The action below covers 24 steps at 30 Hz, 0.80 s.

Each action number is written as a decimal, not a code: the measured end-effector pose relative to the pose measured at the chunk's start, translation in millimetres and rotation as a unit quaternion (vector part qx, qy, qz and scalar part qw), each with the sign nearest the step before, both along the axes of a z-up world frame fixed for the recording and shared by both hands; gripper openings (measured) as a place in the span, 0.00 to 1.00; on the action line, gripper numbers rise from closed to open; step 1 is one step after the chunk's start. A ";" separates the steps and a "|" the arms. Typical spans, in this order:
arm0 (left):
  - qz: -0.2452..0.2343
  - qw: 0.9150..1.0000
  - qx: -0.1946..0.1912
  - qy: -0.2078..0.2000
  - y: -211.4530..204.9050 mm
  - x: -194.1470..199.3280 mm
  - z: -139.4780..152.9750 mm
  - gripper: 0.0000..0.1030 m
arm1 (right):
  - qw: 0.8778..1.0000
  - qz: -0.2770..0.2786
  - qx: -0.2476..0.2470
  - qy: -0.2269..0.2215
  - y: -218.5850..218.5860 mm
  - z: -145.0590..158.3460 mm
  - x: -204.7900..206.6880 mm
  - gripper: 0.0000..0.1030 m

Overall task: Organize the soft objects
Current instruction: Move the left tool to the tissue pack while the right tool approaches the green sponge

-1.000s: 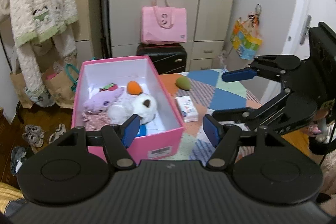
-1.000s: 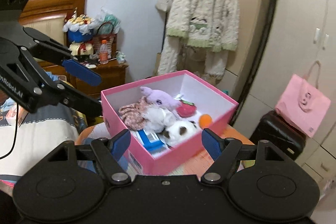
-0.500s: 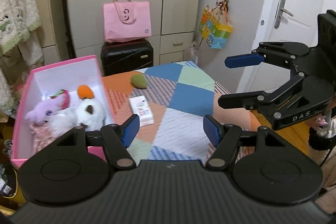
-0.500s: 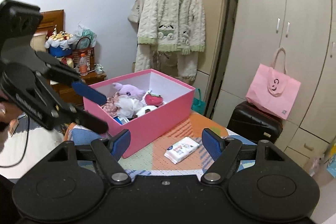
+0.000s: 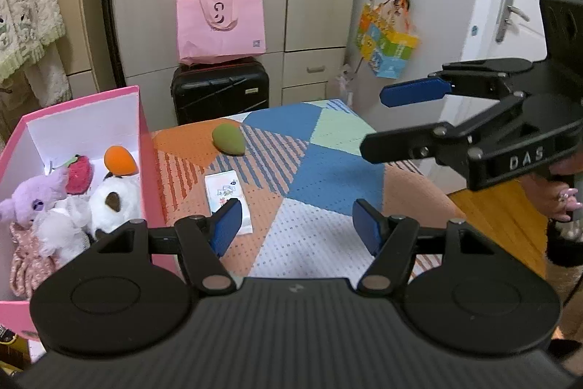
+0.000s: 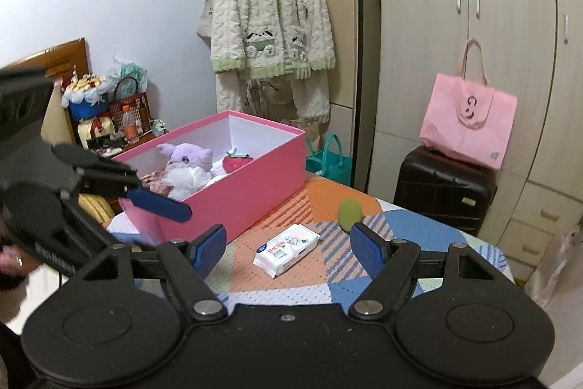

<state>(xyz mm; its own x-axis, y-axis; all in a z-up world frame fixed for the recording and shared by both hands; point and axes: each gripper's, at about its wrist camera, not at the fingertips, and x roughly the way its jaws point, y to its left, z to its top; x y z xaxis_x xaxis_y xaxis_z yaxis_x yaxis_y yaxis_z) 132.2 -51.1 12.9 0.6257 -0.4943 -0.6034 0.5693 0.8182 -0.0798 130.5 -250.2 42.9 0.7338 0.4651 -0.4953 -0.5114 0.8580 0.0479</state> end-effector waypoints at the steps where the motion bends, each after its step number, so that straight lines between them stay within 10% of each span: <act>1: 0.003 1.000 0.000 0.001 -2.6 3.6 -3.2 0.67 | 1.000 0.001 0.002 0.003 -2.3 -2.2 5.4 0.77; 24: 0.162 0.985 0.063 -0.017 -59.5 89.3 -93.4 0.76 | 0.997 0.075 0.017 0.020 -14.2 -71.5 130.7 0.77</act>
<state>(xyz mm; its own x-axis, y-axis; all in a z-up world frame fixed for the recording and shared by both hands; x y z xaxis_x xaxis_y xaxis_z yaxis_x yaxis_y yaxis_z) 221.5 -110.6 -80.6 0.7594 -0.1869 -0.6232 0.2767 0.9597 0.0494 261.2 -264.4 -28.6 0.6342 0.5853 -0.5052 -0.6317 0.7690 0.0980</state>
